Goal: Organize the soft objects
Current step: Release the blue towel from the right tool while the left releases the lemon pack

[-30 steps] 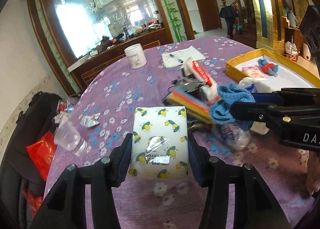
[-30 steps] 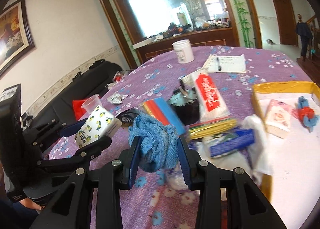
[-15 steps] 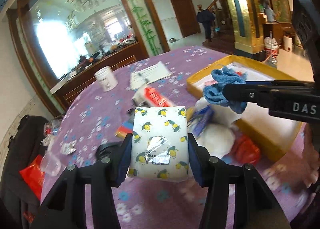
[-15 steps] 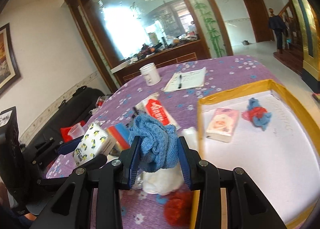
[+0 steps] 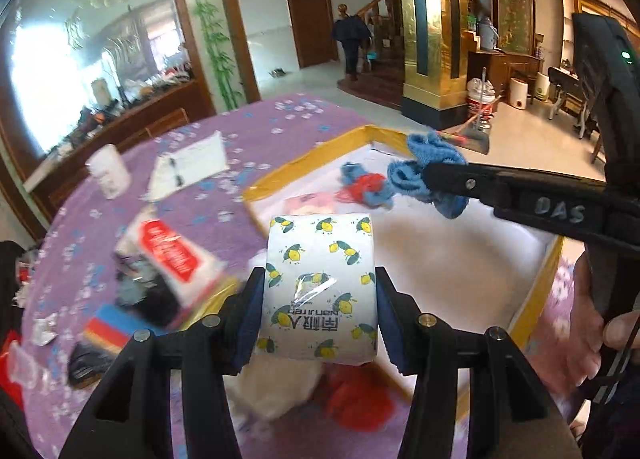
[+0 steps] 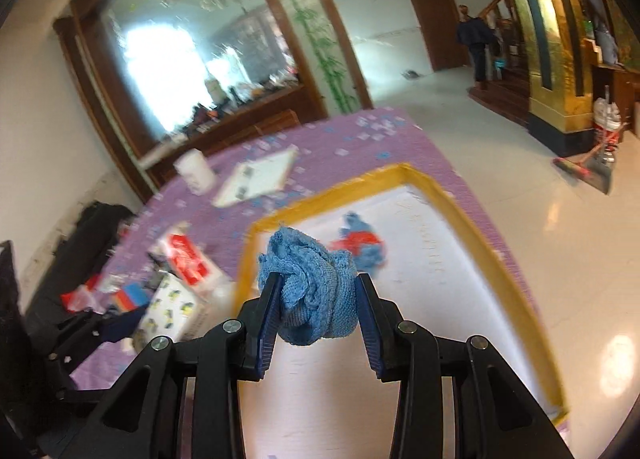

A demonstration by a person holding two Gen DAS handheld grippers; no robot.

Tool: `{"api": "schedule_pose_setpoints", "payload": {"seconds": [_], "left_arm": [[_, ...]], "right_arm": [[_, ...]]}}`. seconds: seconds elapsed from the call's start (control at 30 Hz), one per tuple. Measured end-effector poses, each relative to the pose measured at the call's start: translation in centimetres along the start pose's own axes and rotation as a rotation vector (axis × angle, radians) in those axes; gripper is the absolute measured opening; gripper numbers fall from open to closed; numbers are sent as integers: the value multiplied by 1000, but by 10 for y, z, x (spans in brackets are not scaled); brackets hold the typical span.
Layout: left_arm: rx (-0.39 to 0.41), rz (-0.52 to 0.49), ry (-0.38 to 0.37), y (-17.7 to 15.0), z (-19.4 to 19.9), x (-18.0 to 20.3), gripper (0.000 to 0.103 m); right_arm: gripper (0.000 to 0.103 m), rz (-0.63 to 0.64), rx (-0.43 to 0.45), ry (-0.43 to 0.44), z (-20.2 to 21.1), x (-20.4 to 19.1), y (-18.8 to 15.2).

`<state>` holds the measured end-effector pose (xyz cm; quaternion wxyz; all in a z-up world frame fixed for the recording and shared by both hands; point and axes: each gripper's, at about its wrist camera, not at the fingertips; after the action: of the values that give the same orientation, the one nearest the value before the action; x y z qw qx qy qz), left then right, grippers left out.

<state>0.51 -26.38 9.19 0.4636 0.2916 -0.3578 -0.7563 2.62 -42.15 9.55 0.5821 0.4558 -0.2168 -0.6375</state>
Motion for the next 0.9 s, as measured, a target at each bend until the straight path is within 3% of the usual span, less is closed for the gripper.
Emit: {"api": "schedule_pose_setpoints", "payload": {"seconds": [0.23,0.57,0.9], "left_arm": [[-77,48,-43,2,-57,12,51],[-88,34,-69,-11,-73,19,51],[-109,55,-75,-18,-83,18,51]], "right_arm": [[40,-7,-175,-172,-51,33,5],[42,102,-169,-245,-52,15,-5],[42,128,-162,-245,-54,11,-5]]}}
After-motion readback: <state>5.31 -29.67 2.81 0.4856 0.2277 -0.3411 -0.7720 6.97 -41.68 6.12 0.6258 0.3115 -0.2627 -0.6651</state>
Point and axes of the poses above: each gripper's, at about its wrist camera, not at the fingertips, and z roughly against the way its jaws point, x to its right, y to its top, and after that the axes turned 9 degrees about x, right-handed
